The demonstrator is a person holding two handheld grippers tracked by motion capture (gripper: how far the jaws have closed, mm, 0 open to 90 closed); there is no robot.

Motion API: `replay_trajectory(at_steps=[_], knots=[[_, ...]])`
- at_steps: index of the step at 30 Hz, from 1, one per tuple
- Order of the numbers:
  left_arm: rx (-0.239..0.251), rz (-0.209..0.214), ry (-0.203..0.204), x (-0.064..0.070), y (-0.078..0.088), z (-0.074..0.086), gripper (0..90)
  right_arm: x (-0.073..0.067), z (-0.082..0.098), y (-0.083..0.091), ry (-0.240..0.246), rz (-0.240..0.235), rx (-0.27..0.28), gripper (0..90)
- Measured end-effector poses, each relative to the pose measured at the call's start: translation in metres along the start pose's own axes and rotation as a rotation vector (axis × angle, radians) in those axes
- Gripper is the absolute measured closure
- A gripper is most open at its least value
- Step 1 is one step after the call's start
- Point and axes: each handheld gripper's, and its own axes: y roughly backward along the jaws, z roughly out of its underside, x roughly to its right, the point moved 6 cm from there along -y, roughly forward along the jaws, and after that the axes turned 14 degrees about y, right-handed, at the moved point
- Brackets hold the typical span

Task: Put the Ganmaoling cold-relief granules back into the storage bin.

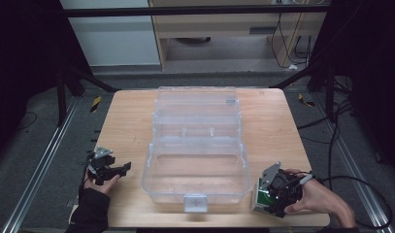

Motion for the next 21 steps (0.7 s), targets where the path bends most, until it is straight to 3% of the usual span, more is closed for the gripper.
replay_trajectory(at_steps=[4, 21], knots=[[0.0, 0.0, 0.002, 0.0, 0.0, 0.0, 27.4, 0.0, -0.002, 0.011, -0.017, 0.01, 0.015, 16.2], [0.0, 0.001, 0.002, 0.0, 0.0, 0.0, 27.4, -0.001, -0.01, 0.052, -0.011, 0.037, 0.043, 16.3]])
